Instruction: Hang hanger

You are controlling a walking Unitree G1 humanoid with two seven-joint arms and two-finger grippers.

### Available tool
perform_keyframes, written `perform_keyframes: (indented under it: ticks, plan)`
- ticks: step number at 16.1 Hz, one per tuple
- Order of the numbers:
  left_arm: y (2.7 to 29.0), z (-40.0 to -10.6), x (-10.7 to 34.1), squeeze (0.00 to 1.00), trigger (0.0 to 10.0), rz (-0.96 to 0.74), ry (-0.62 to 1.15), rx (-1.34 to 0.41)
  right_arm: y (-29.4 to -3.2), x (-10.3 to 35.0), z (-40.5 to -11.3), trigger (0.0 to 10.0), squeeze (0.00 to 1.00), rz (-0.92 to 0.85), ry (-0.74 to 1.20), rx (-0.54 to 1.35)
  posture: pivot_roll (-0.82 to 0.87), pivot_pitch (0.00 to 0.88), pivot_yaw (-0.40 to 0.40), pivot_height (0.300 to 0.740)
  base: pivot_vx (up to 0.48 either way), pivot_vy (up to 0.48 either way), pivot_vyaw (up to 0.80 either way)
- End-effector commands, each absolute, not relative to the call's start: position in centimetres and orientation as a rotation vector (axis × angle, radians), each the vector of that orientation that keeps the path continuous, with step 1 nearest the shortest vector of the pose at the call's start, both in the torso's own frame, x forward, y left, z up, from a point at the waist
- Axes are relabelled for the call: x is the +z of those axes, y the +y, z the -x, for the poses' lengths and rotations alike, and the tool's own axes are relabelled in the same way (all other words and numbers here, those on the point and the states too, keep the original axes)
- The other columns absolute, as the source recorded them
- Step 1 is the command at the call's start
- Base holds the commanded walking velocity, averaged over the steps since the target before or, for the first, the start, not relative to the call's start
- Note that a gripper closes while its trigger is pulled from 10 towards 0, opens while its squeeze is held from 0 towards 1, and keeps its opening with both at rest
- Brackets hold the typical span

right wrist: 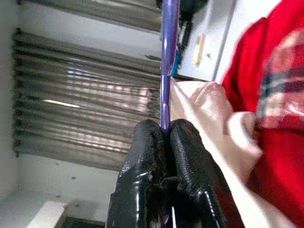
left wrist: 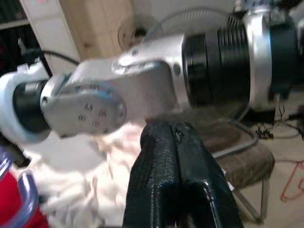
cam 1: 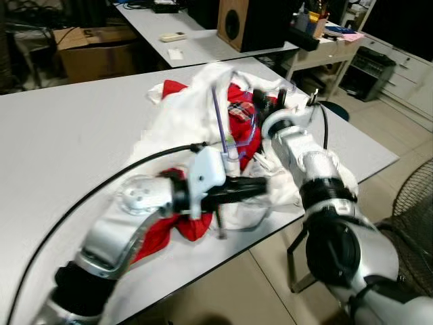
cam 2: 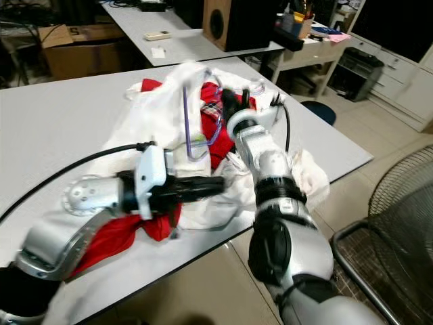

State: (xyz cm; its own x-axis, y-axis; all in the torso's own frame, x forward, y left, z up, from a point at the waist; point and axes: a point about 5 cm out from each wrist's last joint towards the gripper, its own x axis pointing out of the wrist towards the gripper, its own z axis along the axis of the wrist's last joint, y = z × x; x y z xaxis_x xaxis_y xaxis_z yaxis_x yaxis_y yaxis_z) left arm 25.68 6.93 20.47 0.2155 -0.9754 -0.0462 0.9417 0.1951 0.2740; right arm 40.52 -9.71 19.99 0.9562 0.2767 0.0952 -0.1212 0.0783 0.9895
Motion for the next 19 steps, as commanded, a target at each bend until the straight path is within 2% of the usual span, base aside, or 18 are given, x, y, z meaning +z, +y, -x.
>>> perform_keyframes:
  ticks: [1,3,5,9,10,12,13,15,16,17,18,19]
  plan:
    - [6.8,-26.1,21.5,0.0,0.0,-0.244,-0.194,-1.323,-10.4,20.1,-40.7,10.0,0.0,-1.502,0.098,0.283,0.08,0.0,-0.099,0.74,0.0,0.0,0.0]
    - [5.9,-26.1,21.9,0.0,0.0,-0.203,-0.216,-1.324,-9.1,19.8,-40.4,10.0,0.0,-1.521,0.126,0.3,0.08,0.0,-0.095,0.74,0.0,0.0,0.0]
    - [5.2,-25.4,20.6,0.0,0.0,-0.25,-0.165,-1.369,-8.0,19.6,-40.1,10.0,0.0,-1.563,0.147,0.316,0.07,0.0,-0.092,0.74,0.0,0.0,0.0]
    - [5.7,-25.9,20.8,0.0,0.0,-0.281,-0.181,-1.321,-7.7,19.5,-39.8,10.0,0.0,-1.551,0.163,0.345,0.07,0.0,-0.091,0.74,0.0,0.0,0.0]
    - [7.7,-26.8,21.5,0.0,10.0,-0.283,-0.189,-1.228,-8.7,19.1,-39.6,10.0,0.0,-1.459,0.149,0.338,0.07,0.0,-0.091,0.74,0.0,0.0,0.0]
    - [9.0,-26.5,22.0,0.0,10.0,-0.231,-0.17,-1.241,-9.7,18.6,-39.5,10.0,0.0,-1.396,0.139,0.324,0.07,0.0,-0.091,0.74,0.0,0.0,0.0]
    - [10.4,-25.6,21.2,0.0,10.0,-0.251,-0.076,-1.301,-11.3,17.7,-39.4,10.0,0.0,-1.338,0.143,0.275,0.07,0.0,-0.091,0.74,0.0,0.0,0.0]
    - [11.2,-25.0,20.3,0.0,10.0,-0.277,-0.003,-1.332,-12.5,17.0,-39.2,10.0,0.0,-1.318,0.14,0.238,0.07,0.0,-0.091,0.74,0.0,0.0,0.0]
    - [12.0,-25.3,19.1,0.0,10.0,-0.316,0.065,-1.294,-13.8,16.6,-39.0,10.0,0.0,-1.308,0.134,0.209,0.07,0.0,-0.091,0.74,0.0,0.0,0.0]
    - [12.5,-26.8,18.4,0.0,10.0,-0.375,0.071,-1.153,-14.2,16.4,-38.8,10.0,0.0,-1.284,0.137,0.211,0.07,0.0,-0.093,0.74,0.0,0.0,0.0]
    - [12.9,-28.0,18.1,0.19,10.0,-0.414,0.059,-1.032,-14.3,16.3,-38.6,10.0,0.0,-1.264,0.14,0.218,0.07,0.0,-0.092,0.74,0.0,0.0,0.0]
    - [13.1,-29.2,17.6,1.0,10.0,-0.465,0.042,-0.933,-14.4,16.2,-38.3,10.0,0.0,-1.251,0.147,0.226,0.06,0.0,-0.091,0.74,0.0,0.0,0.0]
